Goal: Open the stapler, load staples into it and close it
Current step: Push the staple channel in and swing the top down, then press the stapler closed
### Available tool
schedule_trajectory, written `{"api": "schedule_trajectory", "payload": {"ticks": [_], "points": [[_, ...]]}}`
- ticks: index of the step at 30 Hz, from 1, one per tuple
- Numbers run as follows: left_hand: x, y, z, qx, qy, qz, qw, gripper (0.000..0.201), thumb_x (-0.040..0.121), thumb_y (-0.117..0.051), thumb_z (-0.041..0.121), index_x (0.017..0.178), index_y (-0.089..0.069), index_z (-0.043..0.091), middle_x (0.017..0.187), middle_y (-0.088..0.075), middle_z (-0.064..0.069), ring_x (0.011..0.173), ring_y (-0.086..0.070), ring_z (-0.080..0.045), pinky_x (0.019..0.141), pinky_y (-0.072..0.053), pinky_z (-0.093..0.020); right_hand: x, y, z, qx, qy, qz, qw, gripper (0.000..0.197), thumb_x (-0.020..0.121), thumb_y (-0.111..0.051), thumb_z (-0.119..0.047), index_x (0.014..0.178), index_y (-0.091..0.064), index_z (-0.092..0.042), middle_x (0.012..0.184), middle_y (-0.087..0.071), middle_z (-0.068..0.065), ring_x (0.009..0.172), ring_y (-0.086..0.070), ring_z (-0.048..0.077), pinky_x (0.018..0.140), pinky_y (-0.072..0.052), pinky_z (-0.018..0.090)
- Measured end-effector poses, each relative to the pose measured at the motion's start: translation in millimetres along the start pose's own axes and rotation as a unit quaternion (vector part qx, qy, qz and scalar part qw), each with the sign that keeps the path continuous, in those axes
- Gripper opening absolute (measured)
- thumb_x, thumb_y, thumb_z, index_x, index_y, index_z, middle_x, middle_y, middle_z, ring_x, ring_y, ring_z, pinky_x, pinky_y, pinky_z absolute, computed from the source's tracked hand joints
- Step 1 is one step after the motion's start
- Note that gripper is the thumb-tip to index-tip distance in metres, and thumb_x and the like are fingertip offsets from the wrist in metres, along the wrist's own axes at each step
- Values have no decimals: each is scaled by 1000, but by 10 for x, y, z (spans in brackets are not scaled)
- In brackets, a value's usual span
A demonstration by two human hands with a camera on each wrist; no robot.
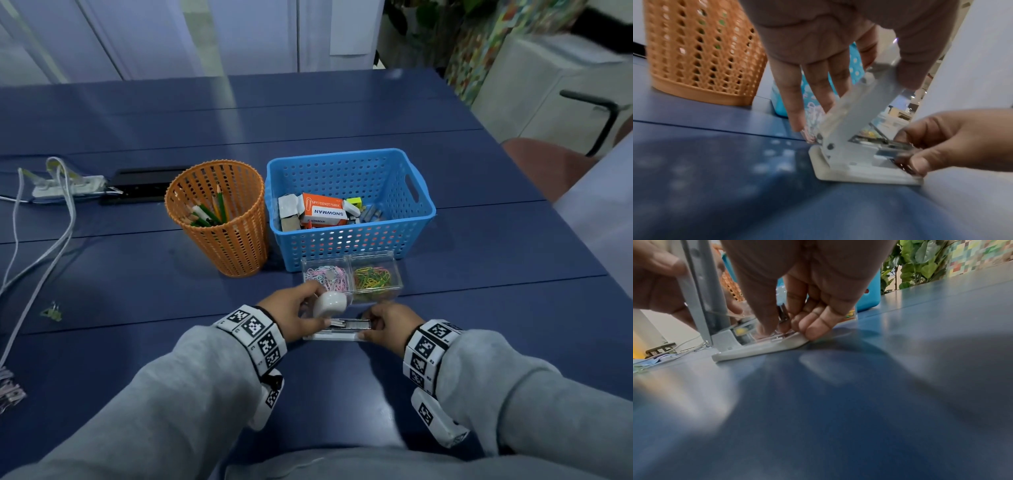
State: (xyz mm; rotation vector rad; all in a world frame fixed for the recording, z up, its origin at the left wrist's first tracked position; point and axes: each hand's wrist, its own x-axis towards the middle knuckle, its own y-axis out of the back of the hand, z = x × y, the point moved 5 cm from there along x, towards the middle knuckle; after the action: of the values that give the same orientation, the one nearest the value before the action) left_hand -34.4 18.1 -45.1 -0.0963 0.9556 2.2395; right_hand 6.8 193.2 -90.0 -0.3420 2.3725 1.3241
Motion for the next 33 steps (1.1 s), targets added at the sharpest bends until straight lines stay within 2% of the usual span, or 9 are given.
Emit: {"api": "schedule_trajectory", "payload": {"ticks": [3, 6, 12, 15, 21, 24, 28, 31, 33], "points": [[98, -146, 72, 39, 7, -28, 999, 33, 75, -67, 33, 102, -49, 29, 95, -57, 4, 93, -57, -21, 89, -48, -34, -22, 15, -6, 1, -3, -4, 1000, 35, 80, -67, -29, 110, -61, -13, 85, -57, -2, 83, -52, 15, 74, -39, 23], [161, -277, 111, 72, 8, -54, 996, 35, 77, -65, 35, 107, -48, 29, 105, -61, 1, 96, -56, -19, 87, -44, -31, -46, 28, 8, 36, 4, 4, 999, 39, 77, -69, -26, 113, -61, -16, 106, -68, 7, 97, -61, 22, 84, -47, 29], [233, -393, 140, 150, 3, -63, 987, 38, 78, -64, 26, 113, -49, 21, 121, -60, -7, 111, -54, -27, 94, -43, -33, -87, 46, 109, 87, -13, 3, 996, 48, 65, -80, -29, 107, -60, -19, 106, -65, 4, 93, -63, 20, 86, -52, 30], [254, -428, 100, 219, 25, -85, 972, 42, 82, -59, 22, 122, -47, 17, 126, -56, -12, 116, -50, -30, 96, -42, -36, -121, 44, 115, 101, -2, -20, 995, 52, 68, -77, -37, 112, -59, -15, 108, -60, 0, 91, -60, 15, 80, -47, 25], [221, -435, 109, 265, 40, -92, 959, 39, 83, -57, 13, 120, -46, 10, 125, -52, -17, 115, -51, -33, 94, -43, -38, -132, 47, 75, 104, -22, -4, 994, 41, 81, -57, -50, 104, -64, -17, 94, -63, -3, 96, -64, 20, 86, -49, 31], [193, -419, 126, 264, 34, -92, 960, 32, 83, -56, 13, 115, -50, 10, 122, -55, -16, 111, -53, -32, 90, -45, -38, -139, 35, 77, 106, -24, -17, 994, 41, 78, -59, -54, 99, -64, -20, 94, -61, -5, 93, -62, 17, 81, -47, 27], [101, -374, 193, 239, 11, -65, 969, 24, 83, -56, 16, 107, -54, 14, 116, -57, -12, 106, -55, -30, 86, -46, -36, -174, 60, 78, 152, -25, -36, 987, 44, 79, -61, -50, 109, -60, -18, 101, -62, -2, 94, -62, 16, 93, -50, 31], [20, -254, 291, 220, -14, -26, 975, 23, 81, -58, 19, 103, -56, 17, 112, -58, -9, 105, -55, -27, 87, -47, -37, -266, 145, -50, 234, -4, -83, 969, 20, 86, -59, -34, 97, -56, -18, 74, -61, 1, 61, -58, 10, 59, -52, 16], [-24, -129, 379, 213, -32, -4, 976, 25, 80, -61, 22, 104, -57, 18, 110, -59, -8, 104, -55, -26, 89, -47, -36, -322, 300, -148, 273, 21, -68, 959, 13, 86, -61, -26, 94, -56, -17, 71, -60, 3, 59, -57, 11, 53, -48, 15]]}}
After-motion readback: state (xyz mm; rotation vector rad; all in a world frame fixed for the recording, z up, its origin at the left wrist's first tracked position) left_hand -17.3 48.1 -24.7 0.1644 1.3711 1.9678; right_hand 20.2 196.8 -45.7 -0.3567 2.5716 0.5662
